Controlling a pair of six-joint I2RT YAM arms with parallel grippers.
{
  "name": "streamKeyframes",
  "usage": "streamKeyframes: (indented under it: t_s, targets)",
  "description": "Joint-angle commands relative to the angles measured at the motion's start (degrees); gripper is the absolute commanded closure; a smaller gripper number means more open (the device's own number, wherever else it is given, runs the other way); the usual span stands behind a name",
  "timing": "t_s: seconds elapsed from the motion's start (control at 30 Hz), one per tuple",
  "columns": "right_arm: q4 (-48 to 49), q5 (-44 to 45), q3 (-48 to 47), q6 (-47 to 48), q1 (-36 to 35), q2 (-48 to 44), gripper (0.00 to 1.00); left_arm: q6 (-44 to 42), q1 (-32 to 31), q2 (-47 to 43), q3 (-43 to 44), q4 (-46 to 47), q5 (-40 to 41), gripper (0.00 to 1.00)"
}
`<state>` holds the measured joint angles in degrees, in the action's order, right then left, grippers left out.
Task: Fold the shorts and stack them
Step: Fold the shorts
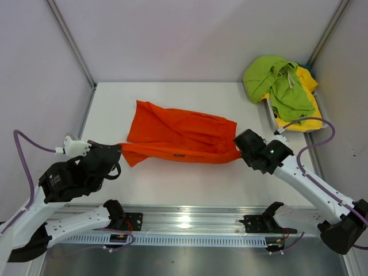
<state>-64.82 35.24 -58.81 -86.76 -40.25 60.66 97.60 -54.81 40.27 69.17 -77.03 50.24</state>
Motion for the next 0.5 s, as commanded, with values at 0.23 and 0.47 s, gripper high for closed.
streamKeyframes:
  t_s: [0.23,0.47]
  targets:
    - [0.7,6.0,-7.4,0.9,1.9,5.4,1.00,-17.7,12.2,4.4,-2.1,13.1,0.6,1.00]
    - [4.8,4.1,-7.9,3.7,5.8,6.0,1.00,-37.5,35.7,6.5,-5.5,28.2,-19.9,1.00]
